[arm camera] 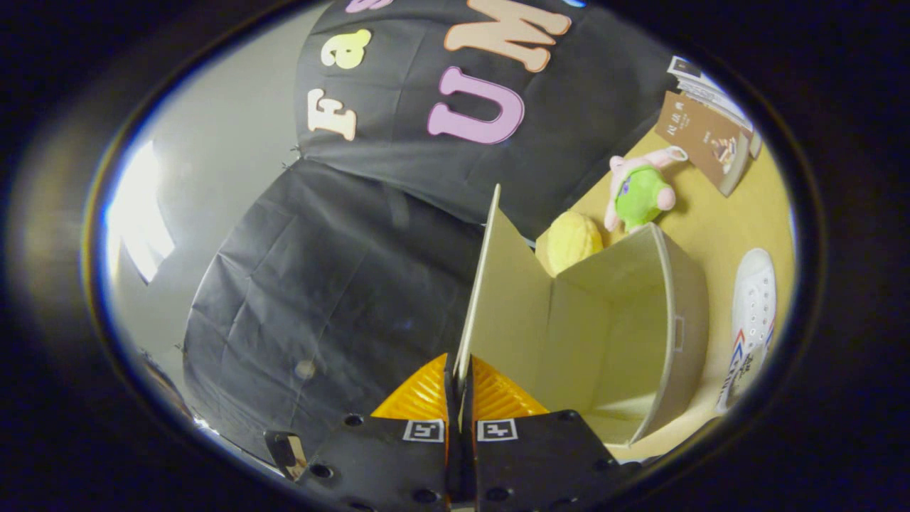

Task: Open the storage box then place both shoes into the box .Put the left shoe in first, then the right shoe, with the right side of both shoes facing outward in a uniform manner.

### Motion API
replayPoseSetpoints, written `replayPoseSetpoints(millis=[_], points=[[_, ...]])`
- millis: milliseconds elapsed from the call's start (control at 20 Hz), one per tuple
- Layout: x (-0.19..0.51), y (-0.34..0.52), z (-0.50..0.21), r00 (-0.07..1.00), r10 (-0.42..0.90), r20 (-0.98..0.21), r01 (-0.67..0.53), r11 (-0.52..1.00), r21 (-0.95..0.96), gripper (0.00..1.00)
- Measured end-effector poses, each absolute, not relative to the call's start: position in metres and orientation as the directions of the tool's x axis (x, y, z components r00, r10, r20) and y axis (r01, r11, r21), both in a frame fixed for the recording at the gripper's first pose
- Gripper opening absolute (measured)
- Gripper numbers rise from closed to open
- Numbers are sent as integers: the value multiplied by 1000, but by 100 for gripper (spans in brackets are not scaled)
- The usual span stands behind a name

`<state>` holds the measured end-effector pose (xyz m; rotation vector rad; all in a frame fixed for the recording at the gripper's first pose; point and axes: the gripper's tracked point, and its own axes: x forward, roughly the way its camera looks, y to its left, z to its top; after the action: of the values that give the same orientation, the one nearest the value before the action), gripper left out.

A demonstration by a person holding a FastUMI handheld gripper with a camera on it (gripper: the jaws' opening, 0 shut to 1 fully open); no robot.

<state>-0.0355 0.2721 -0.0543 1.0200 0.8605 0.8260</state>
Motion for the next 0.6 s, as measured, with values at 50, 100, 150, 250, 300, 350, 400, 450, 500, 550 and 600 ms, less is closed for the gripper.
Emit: replayPoseSetpoints(millis=[50, 100, 150, 250, 300, 350, 400, 450, 500, 550, 600], points=[[-35, 280, -50, 418, 885, -205, -184, 304, 935, 3], [-35, 289, -46, 416, 886, -204, -197, 306, 931, 3], [-35, 297, -43, 415, 886, -205, -210, 313, 926, 3], [-38, 316, -36, 414, 887, -205, -235, 322, 917, 3], [-39, 326, -34, 412, 888, -206, -246, 326, 913, 3], [-40, 336, -32, 407, 890, -205, -258, 327, 909, 3], [-41, 345, -32, 402, 892, -206, -265, 328, 907, 3], [-40, 356, -32, 395, 896, -205, -268, 326, 907, 3], [-40, 366, -32, 388, 898, -205, -271, 324, 906, 3], [-41, 377, -32, 379, 903, -204, -275, 320, 907, 3], [-45, 388, -34, 369, 906, -206, -278, 319, 906, 3]])
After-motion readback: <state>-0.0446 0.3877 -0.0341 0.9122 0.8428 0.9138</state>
